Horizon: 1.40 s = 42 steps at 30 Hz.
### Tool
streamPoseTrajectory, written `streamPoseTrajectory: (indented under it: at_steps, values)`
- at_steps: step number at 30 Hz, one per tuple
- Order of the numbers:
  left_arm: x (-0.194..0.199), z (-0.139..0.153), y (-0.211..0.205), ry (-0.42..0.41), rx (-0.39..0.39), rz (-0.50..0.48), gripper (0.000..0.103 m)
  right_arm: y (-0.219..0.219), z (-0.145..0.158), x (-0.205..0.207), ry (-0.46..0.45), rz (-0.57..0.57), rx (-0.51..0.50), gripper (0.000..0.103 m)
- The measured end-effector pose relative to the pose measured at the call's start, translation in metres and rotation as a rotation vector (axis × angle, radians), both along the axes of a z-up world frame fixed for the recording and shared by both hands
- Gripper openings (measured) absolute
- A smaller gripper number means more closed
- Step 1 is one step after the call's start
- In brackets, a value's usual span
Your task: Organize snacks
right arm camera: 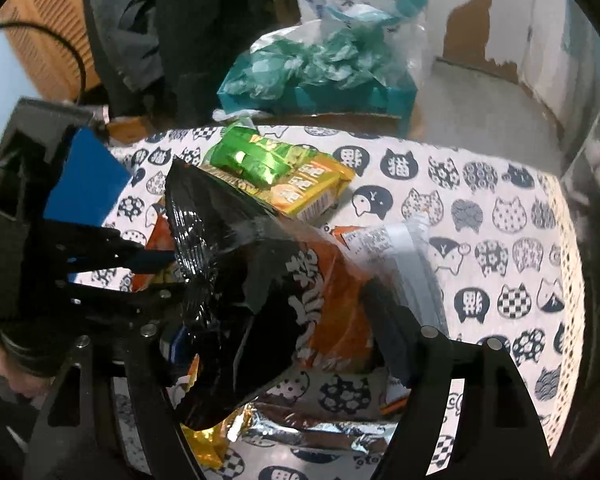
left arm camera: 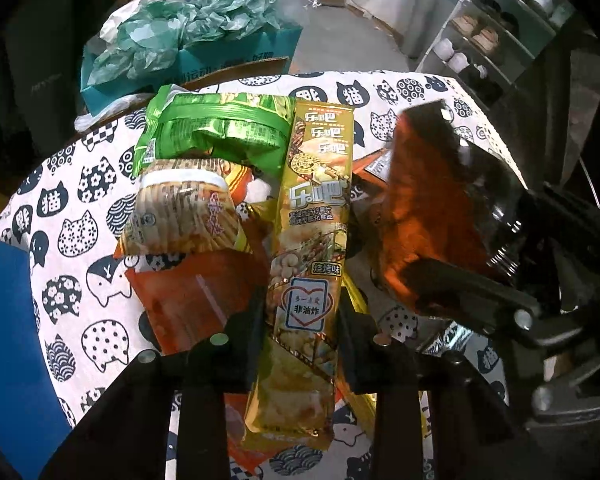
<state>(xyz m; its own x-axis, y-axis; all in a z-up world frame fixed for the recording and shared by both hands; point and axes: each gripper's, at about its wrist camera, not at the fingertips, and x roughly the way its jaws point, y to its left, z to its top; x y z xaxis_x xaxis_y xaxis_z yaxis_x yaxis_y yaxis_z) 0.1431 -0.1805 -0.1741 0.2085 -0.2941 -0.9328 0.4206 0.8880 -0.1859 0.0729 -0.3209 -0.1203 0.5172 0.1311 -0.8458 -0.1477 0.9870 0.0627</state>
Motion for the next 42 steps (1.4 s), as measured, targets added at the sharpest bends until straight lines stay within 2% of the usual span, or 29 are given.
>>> streamPoseTrajectory:
  at_steps: [4,8,10,12,18,27,33,37,42]
  values:
    - [-0.005,0.005,0.008,-0.007,0.000,0.004,0.032,0.007,0.005,-0.003,-0.031,0.009,-0.061,0.061]
    - [-0.008,0.013,0.013,-0.018,-0.012,0.022,0.032,0.001,0.011,-0.006,-0.058,-0.022,-0.054,0.050]
    - [-0.011,0.019,0.014,-0.030,-0.016,0.027,0.032,-0.001,0.019,-0.008,-0.089,-0.041,-0.056,0.038]
    - [-0.014,0.023,0.014,-0.043,-0.016,0.027,0.032,-0.004,0.024,-0.009,-0.099,-0.054,-0.054,0.036]
    - [-0.029,0.042,0.015,-0.100,-0.005,0.015,0.032,-0.008,0.024,-0.014,-0.100,-0.076,-0.038,0.034]
    - [-0.038,0.066,0.030,-0.148,-0.038,0.044,0.032,-0.002,0.053,-0.030,-0.195,-0.077,-0.019,0.034]
    - [-0.048,0.076,0.043,-0.176,-0.032,0.057,0.032,0.000,0.065,-0.033,-0.206,-0.087,-0.001,0.034]
    - [-0.055,0.065,0.050,-0.149,-0.018,0.063,0.032,0.001,0.064,-0.035,-0.195,-0.091,0.004,0.034]
    - [-0.060,0.026,0.048,-0.082,0.054,0.046,0.031,0.006,0.058,-0.036,-0.173,-0.083,0.006,0.034]
